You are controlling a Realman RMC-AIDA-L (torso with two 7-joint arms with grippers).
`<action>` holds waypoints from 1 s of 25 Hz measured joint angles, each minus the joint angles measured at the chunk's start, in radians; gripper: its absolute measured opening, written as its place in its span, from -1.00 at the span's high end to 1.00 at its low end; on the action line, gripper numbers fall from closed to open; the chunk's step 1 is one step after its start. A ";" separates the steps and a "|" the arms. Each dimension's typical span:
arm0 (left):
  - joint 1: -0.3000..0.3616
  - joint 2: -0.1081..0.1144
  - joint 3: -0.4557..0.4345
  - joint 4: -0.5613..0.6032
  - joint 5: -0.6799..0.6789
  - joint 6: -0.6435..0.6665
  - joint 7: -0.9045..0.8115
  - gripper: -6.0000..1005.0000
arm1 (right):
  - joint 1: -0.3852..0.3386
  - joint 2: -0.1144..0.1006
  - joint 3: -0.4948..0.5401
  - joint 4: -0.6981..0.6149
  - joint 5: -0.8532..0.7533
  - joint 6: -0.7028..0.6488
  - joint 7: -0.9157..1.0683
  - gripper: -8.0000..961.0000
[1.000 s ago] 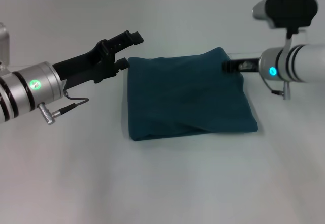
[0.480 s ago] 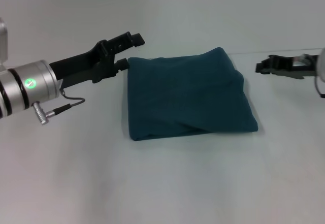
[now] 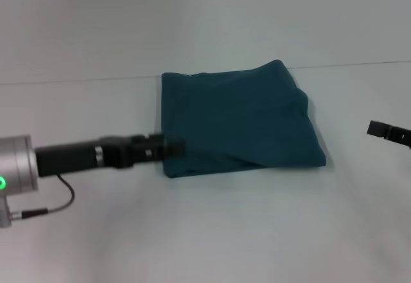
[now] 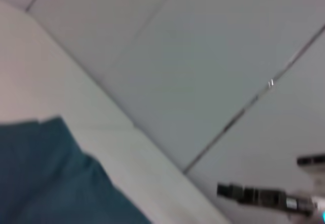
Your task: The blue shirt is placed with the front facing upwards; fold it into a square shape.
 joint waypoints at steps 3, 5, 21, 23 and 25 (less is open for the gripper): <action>0.015 -0.021 0.030 0.010 0.012 0.036 0.067 -0.89 | -0.003 0.012 0.004 0.001 -0.001 -0.011 -0.028 0.36; 0.038 -0.048 0.043 0.038 0.010 0.058 0.156 -0.89 | -0.003 0.019 -0.003 0.001 -0.003 -0.034 -0.090 0.18; 0.061 -0.062 0.132 0.033 0.094 0.035 0.411 -0.89 | -0.023 0.096 -0.033 0.114 -0.076 -0.132 -0.620 -0.60; 0.062 -0.062 0.132 0.032 0.097 0.030 0.425 -0.89 | -0.023 0.096 -0.034 0.120 -0.085 -0.158 -0.625 -0.60; 0.070 -0.063 0.132 0.032 0.097 0.027 0.452 -0.88 | -0.026 0.096 -0.034 0.121 -0.088 -0.183 -0.626 -0.60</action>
